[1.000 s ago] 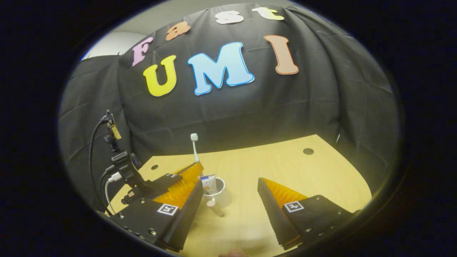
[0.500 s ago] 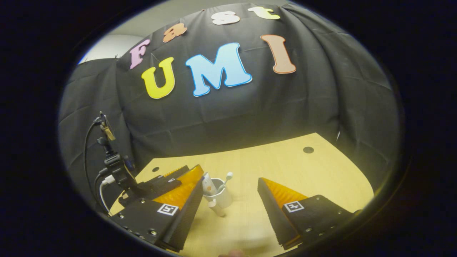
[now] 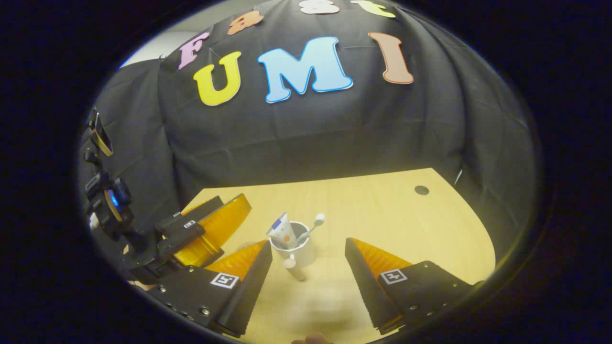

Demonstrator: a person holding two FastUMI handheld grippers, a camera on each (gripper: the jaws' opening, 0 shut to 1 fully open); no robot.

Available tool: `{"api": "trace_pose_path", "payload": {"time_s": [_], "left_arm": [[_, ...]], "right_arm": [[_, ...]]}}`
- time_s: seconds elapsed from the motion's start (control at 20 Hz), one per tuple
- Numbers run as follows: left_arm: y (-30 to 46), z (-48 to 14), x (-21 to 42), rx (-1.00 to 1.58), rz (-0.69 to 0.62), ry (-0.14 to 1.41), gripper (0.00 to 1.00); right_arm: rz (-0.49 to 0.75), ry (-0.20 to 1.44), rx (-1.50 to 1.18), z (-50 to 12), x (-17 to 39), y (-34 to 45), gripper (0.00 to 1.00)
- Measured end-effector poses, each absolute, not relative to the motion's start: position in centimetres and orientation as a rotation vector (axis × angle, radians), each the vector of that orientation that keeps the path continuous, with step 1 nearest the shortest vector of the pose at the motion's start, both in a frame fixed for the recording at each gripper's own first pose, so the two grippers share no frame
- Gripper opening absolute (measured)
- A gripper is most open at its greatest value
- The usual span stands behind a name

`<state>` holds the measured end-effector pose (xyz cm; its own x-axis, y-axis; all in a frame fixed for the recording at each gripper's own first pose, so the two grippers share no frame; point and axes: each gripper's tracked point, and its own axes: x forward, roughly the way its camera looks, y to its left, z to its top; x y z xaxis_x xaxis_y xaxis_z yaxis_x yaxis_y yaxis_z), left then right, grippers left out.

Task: Put the toothbrush and toothpaste on the desktop into the cup, then pick up the cup and place it on the coaster on the desktop.

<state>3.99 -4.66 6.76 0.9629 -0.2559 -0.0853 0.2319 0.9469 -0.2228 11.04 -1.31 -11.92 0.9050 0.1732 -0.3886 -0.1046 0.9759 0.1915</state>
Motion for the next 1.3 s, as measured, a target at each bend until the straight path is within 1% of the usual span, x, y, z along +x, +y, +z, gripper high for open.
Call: {"api": "trace_pose_path", "payload": {"time_s": [0.35,0.4,0.45,0.5,0.55,0.6,0.65,0.7,0.75,0.8,0.9,0.95,1.0,1.05,1.1,1.15,1.2,1.3], "left_arm": [[-1.3,7.4,1.7,-0.208,-0.172,0.127,0.96],[-0.8,7.4,1.3,-0.207,-0.160,0.131,0.93],[-0.3,7.4,1.1,-0.205,-0.147,0.137,0.93],[0.2,7.4,0.7,-0.208,-0.136,0.142,0.96],[0.7,7.3,0.4,-0.210,-0.122,0.150,0.93],[1.2,7.1,0.1,-0.211,-0.111,0.159,0.96],[1.6,6.9,-0.1,-0.211,-0.097,0.168,0.93],[2.0,6.6,-0.4,-0.209,-0.086,0.178,0.93],[2.4,6.5,-0.6,-0.209,-0.071,0.187,0.96],[2.9,6.2,-0.8,-0.207,-0.059,0.197,0.93],[3.2,6.2,-1.4,-0.208,-0.045,0.207,0.93],[3.3,6.2,-1.5,-0.204,-0.040,0.213,0.93],[3.3,6.2,-1.7,-0.202,-0.038,0.217,0.96],[3.3,6.2,-1.7,-0.202,-0.038,0.220,0.96],[3.3,6.1,-1.9,-0.201,-0.037,0.226,0.93],[3.3,6.1,-2.1,-0.202,-0.036,0.230,0.93],[3.2,6.0,-2.3,-0.208,-0.041,0.232,0.96],[3.0,6.1,-2.6,-0.217,-0.045,0.240,0.96]], "right_arm": [[0.167,0.565,0.107,-15.7,12.7,1.6,0.92],[0.164,0.592,0.095,-16.4,13.0,1.8,0.92],[0.166,0.611,0.088,-16.9,13.3,2.1,0.92],[0.167,0.634,0.080,-17.6,13.6,2.4,0.92],[0.165,0.657,0.071,-18.3,14.0,2.6,0.92],[0.164,0.683,0.061,-19.1,14.3,2.7,0.92],[0.162,0.708,0.052,-19.8,14.7,2.7,0.92],[0.161,0.727,0.048,-20.4,15.0,3.0,0.92],[0.158,0.750,0.042,-20.7,15.1,3.0,0.92],[0.160,0.766,0.041,-21.1,15.4,3.0,0.92],[0.162,0.799,0.035,-22.0,15.8,3.3,0.92],[0.161,0.812,0.031,-22.3,16.0,3.4,0.87],[0.161,0.825,0.027,-22.6,16.1,3.4,0.92],[0.161,0.836,0.026,-22.8,16.3,3.5,0.92],[0.161,0.846,0.023,-23.1,16.4,3.6,0.92],[0.161,0.860,0.019,-23.5,16.5,3.6,0.92],[0.161,0.874,0.014,-23.9,16.6,3.7,0.92],[0.162,0.901,0.009,-24.6,16.7,3.9,0.91]]}}
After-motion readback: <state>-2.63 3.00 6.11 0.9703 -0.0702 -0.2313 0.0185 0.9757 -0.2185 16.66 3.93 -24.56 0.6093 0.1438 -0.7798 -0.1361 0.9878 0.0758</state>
